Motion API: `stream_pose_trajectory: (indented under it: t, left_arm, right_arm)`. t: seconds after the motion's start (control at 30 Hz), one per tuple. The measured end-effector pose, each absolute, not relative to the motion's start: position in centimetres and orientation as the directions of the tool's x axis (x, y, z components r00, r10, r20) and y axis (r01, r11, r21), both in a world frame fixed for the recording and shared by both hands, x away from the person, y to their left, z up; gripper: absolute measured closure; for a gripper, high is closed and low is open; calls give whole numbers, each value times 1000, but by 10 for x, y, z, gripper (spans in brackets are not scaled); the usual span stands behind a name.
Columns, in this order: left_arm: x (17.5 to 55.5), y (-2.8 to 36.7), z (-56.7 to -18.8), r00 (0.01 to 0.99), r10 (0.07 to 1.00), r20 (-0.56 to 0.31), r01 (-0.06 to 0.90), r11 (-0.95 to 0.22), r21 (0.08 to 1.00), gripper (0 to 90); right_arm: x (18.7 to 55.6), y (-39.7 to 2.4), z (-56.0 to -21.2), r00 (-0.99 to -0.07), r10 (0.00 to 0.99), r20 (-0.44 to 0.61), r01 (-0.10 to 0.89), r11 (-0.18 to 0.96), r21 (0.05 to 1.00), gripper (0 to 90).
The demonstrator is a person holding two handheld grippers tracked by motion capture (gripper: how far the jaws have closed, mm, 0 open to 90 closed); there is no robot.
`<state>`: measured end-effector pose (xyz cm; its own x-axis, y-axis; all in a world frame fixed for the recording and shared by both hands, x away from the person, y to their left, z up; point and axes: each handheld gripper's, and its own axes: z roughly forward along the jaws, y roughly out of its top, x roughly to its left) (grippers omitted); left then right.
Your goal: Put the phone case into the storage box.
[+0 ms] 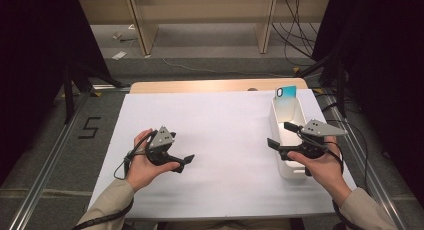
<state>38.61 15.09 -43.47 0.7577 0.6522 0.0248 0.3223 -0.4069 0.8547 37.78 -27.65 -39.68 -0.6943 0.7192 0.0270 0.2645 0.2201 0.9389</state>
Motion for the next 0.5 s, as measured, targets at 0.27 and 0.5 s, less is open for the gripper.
stream_pose_trajectory:
  t: [0.27,0.5]
  left_arm:
    - [386,151,-435,759,651,23,323,-406,855,3]
    - [386,151,-435,758,652,21,323,-404,856,3]
  right_arm:
    - [377,-277,-397,-698,715,26,256,216,942,154]
    - [376,-276,-399,-701,713,25,255,218,942,155]
